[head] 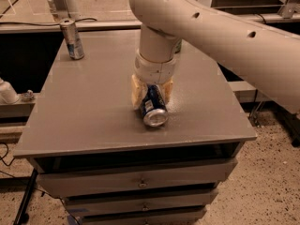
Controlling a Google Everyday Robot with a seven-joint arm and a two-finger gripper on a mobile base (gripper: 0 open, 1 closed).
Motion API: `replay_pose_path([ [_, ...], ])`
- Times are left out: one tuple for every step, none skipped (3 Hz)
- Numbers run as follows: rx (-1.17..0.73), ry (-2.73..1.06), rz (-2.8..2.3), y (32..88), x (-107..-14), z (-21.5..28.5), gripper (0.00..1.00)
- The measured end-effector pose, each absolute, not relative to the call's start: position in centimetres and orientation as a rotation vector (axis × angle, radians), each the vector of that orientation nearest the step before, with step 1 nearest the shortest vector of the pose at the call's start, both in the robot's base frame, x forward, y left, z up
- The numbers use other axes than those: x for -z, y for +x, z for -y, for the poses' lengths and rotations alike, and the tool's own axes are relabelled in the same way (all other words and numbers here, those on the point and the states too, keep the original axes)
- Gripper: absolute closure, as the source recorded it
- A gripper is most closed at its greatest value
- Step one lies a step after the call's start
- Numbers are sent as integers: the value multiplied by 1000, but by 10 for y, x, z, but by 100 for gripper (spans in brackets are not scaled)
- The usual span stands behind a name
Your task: Place pepsi can upright
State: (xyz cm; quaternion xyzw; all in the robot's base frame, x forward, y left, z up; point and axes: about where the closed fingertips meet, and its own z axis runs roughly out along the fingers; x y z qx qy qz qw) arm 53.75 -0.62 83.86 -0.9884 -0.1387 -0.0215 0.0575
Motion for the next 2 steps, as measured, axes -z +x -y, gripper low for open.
replay_pose_path([
  [77, -2980, 434, 540, -842, 4, 64],
  [124, -2939, 493, 546, -864, -13, 87],
])
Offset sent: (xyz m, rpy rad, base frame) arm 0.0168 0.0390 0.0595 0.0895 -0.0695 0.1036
